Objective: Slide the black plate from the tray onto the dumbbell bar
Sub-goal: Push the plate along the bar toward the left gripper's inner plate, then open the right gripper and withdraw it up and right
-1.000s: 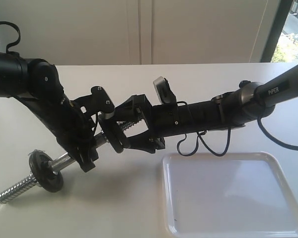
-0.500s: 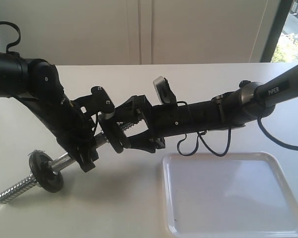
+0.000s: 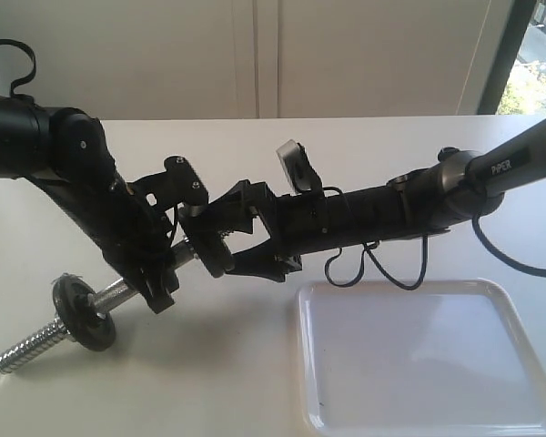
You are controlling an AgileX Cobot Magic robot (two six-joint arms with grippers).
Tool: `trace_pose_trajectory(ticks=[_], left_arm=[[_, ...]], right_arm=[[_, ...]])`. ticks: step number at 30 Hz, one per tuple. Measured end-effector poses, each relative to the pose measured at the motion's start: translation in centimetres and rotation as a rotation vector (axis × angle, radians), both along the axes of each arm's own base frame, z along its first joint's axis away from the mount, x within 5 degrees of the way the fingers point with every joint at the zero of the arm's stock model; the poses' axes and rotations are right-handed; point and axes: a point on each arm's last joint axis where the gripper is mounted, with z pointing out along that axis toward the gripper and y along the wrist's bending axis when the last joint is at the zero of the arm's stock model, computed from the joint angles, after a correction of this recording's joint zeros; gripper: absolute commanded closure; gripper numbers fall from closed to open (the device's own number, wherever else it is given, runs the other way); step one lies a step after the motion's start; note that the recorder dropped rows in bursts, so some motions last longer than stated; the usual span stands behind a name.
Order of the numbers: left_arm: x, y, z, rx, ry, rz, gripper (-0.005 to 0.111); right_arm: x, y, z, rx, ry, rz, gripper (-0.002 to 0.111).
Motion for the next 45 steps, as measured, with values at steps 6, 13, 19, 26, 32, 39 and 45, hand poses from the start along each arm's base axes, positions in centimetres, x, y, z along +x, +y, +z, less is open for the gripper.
trace_pose_trajectory(ticks=[6,13,19,26,32,39,45], left_arm=[[0.0,0.0,0.0,0.0,0.0,0.0,0.107],[0.0,0.0,0.0,-0.001,-0.002,0.0,0.107],[0.0,0.0,0.0,-0.001,-0.003,0.001,0.107],[0.0,0.0,0.0,0.0,-0.004,0.0,0.107],[0.0,0.0,0.0,0.0,-0.004,0.0,0.107],[0.0,0.0,0.0,0.0,-0.004,0.0,0.107],[0.0,0.0,0.0,0.001,-0.005,-0.001,0.107]], right_arm=[[-0.1,0.0,0.0,-0.003,-0.048,0.021,0.003],[0.3,-1.0,0.0,0.0,-0.074,0.019,0.003],[0.5,-1.9,0.1,-0.002,-0.087,0.03,0.003],[1.0,-4.0,-0.3,-0.052,-0.071,0.039,0.003],[1.8,-7.4,-0.3,-0.118,0.052,-0.017,0.003],[0.8,-7.8,4.2,-0.184,0.019,0.024,0.02],[-3.6,-8.9,14.1,-0.262,-0.225,0.031,0.108]])
